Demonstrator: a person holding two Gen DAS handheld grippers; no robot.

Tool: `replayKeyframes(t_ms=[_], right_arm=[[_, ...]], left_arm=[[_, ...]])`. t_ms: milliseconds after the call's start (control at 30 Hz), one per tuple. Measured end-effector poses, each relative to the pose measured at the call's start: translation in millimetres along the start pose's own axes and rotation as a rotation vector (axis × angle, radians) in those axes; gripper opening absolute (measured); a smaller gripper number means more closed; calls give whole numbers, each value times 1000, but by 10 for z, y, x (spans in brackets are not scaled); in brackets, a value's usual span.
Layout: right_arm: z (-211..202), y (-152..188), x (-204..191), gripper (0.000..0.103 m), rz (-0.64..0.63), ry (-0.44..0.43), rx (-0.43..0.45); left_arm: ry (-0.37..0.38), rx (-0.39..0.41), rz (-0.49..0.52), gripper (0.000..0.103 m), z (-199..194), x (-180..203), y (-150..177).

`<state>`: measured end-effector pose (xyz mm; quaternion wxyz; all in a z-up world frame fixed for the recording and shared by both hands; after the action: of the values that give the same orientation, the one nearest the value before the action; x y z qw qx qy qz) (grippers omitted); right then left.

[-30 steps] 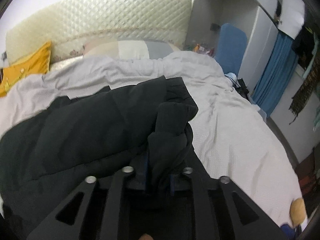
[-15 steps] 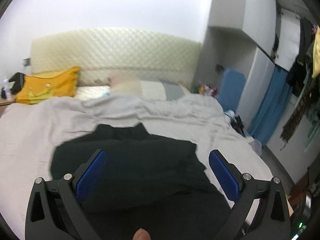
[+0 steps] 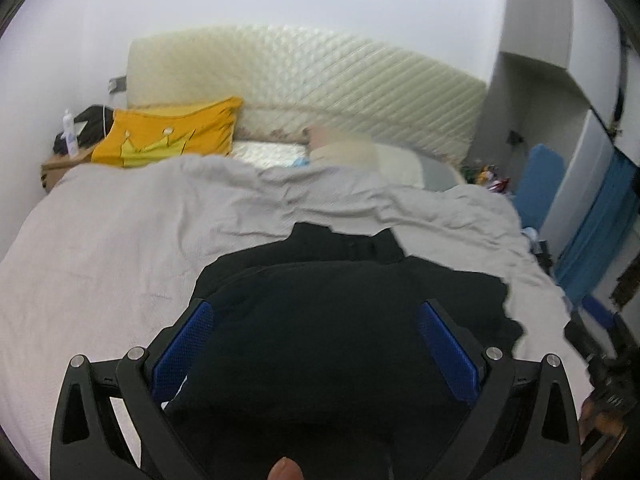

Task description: Fold large clothes

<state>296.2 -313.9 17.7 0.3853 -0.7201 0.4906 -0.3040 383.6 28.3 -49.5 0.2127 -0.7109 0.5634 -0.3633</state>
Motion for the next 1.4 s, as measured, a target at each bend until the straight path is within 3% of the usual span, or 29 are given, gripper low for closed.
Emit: replayKeyframes(t_ms=[133, 200, 267, 367, 433, 867, 1067, 1200, 1400], right_arm=[[461, 27, 68, 102, 44, -40, -20], [657, 77, 117, 94, 85, -54, -32], [869, 153, 154, 76, 108, -53, -62], [1184, 317, 180, 60, 103, -31, -129], [1376, 439, 185, 60, 102, -34, -163], [1813, 780, 155, 60, 100, -36, -191], [1800, 776, 186, 61, 128, -69, -246], [1444, 750, 292, 61, 138, -123, -207], [762, 901, 525, 64, 96, -61, -188]], left_arm=[[-39, -35, 4, 102, 487, -103, 67], [-55, -48, 22, 102, 713, -114, 131], [-69, -75, 35, 102, 971, -145, 214], [-77, -103, 42, 103, 1270, -188, 332], [-68, -112, 31, 103, 1402, -214, 371], [-94, -121, 60, 103, 1854, -201, 458], [-110, -106, 64, 103, 1630, -217, 411], [-160, -43, 99, 103, 1192, -271, 429], [-131, -18, 51, 103, 531, -578, 672]])
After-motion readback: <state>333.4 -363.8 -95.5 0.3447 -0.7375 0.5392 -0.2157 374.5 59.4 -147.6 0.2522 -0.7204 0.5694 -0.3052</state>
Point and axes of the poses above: each gripper's, at about its wrist camera, not at the fingertips, and z roughly the way its jaws point, x to its right, y to its underside, the point moved 1 cm from there along z, roughly the way its jaws point, and after that the axes turned 10 degrees about -z, right-handed, at the moved point
